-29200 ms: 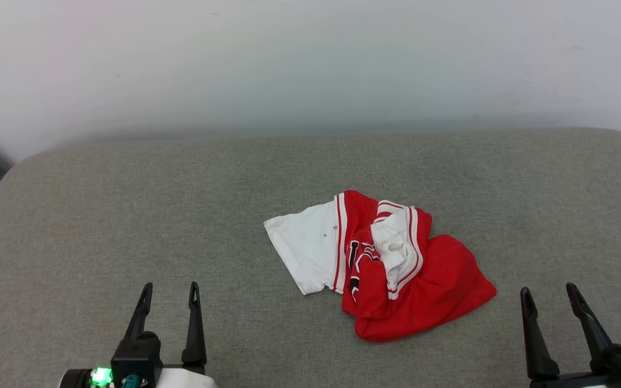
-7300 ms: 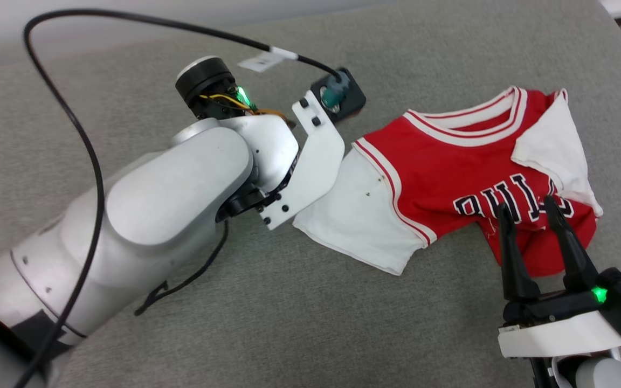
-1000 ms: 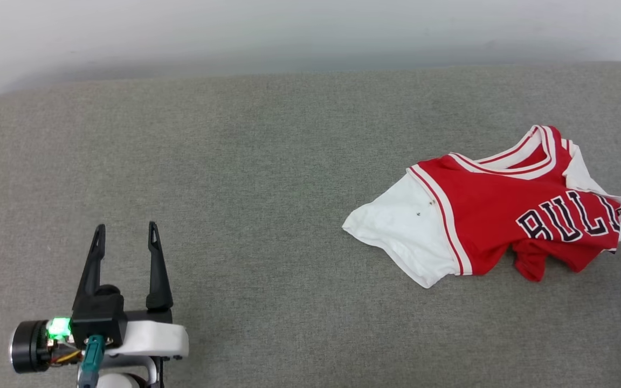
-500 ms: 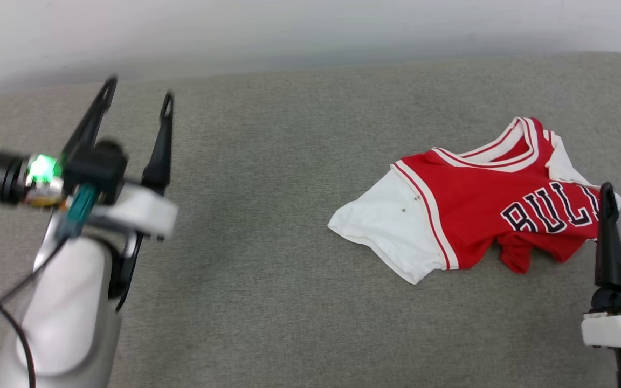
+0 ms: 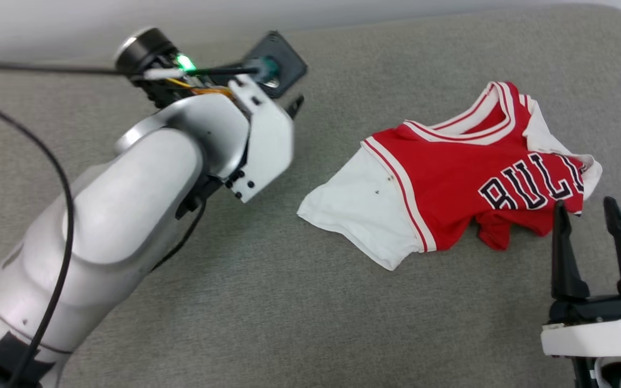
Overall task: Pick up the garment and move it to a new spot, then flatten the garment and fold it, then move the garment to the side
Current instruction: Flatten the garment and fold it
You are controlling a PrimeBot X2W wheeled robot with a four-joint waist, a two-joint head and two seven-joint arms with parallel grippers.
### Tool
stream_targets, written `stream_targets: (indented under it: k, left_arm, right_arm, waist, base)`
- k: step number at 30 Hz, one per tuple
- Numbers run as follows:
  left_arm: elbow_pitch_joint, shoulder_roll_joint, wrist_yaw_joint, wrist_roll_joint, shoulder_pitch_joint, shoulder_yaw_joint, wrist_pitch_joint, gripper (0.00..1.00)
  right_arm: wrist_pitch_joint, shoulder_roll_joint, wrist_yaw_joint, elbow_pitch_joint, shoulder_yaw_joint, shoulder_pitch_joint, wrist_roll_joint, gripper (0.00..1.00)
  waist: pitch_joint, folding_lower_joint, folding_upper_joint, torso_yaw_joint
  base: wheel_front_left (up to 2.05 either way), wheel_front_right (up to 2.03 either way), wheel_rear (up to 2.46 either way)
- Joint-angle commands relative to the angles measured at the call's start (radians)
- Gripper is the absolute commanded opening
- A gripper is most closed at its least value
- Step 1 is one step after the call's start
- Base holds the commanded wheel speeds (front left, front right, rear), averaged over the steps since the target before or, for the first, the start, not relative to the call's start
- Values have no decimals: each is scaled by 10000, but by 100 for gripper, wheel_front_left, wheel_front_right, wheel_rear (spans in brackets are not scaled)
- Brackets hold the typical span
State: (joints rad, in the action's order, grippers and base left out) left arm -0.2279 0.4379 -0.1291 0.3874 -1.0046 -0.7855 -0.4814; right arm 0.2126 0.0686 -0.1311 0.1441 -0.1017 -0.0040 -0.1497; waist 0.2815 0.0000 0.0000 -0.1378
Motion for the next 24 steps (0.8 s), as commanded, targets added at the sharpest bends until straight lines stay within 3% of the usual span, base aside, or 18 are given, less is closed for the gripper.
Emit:
stream_targets:
  k: [1,3,4,10,15,20,24]
  left_arm:
    - [-64,227,11,947,-692,-1062,-856,100]
    - [-116,440,11,1825,-1204,-2185,-1688,100]
    - [-116,440,11,1825,-1204,-2185,-1688,100]
    - [-125,655,9,3737,-2422,-4527,-3361,100]
    - [-96,610,9,4067,-2704,-4936,-4282,100]
    - [297,748,0,3916,-2082,-4977,-5943,100]
    - [677,935,-1,3813,-1812,-5091,-6418,100]
  right_arm:
    - [191,-62,8,-177,161,-284,0,100]
    - [286,-103,8,-343,332,-407,-28,100]
    - [286,-103,8,-343,332,-407,-28,100]
    - [469,-160,8,-651,815,-830,-45,100]
    - [519,-184,8,-744,1165,-1179,-32,100]
    - [536,-197,8,-744,1442,-1491,-104,100]
    - [529,-205,8,-725,1510,-1658,-148,100]
  waist:
    - [332,0,0,-294]
    - [506,0,0,-428]
    - [506,0,0,-428]
    - [1037,0,0,-831]
    - [1555,0,0,-1146]
    - [2050,0,0,-1403]
    - [2303,0,0,-1491]
  base:
    - [0,0,0]
    - [0,0,0]
    - [0,0,0]
    - [0,0,0]
    - [0,0,0]
    - [0,0,0]
    - [0,0,0]
